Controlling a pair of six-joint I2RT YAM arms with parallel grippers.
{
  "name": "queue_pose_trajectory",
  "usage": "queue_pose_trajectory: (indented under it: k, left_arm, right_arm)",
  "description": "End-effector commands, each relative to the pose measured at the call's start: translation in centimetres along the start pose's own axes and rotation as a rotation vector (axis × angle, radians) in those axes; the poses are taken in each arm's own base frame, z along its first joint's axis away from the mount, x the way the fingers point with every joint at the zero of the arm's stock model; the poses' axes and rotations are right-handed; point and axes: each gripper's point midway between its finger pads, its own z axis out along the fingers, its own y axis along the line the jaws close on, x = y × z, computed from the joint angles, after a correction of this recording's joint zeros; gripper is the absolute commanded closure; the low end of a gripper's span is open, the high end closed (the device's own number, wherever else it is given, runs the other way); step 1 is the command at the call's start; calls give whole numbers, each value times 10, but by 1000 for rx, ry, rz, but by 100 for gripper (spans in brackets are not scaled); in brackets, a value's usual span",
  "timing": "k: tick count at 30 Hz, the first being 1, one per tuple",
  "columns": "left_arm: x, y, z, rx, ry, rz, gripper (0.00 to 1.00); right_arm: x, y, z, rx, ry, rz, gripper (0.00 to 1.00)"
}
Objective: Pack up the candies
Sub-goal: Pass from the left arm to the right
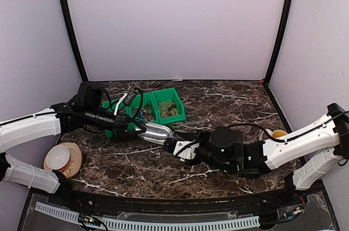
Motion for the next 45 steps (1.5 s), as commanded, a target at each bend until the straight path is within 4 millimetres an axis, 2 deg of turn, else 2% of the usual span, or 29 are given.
queue_pose_trajectory:
  k: [1,9,17,30,45]
  left_arm:
    - [-5,-10,-5,37,-30,32,100]
    - [-4,-7,-2,34,-20,16,100]
    - [-7,4,-6,13,-32,-8,100]
    - [-8,0,-5,44,-33,-7,100]
    - [-6,-4,-4,72,-25,-11,100]
  right_arm:
    - [-21,-15,0,40,-70,37,76]
    - [-28,-15,-6,16,-95,37,82]
    - [-33,-19,-12,25,-123,42,81]
    - [-30,-17,-8,31,-110,25,77]
    - [-37,-14,-6,13,-134,32,82]
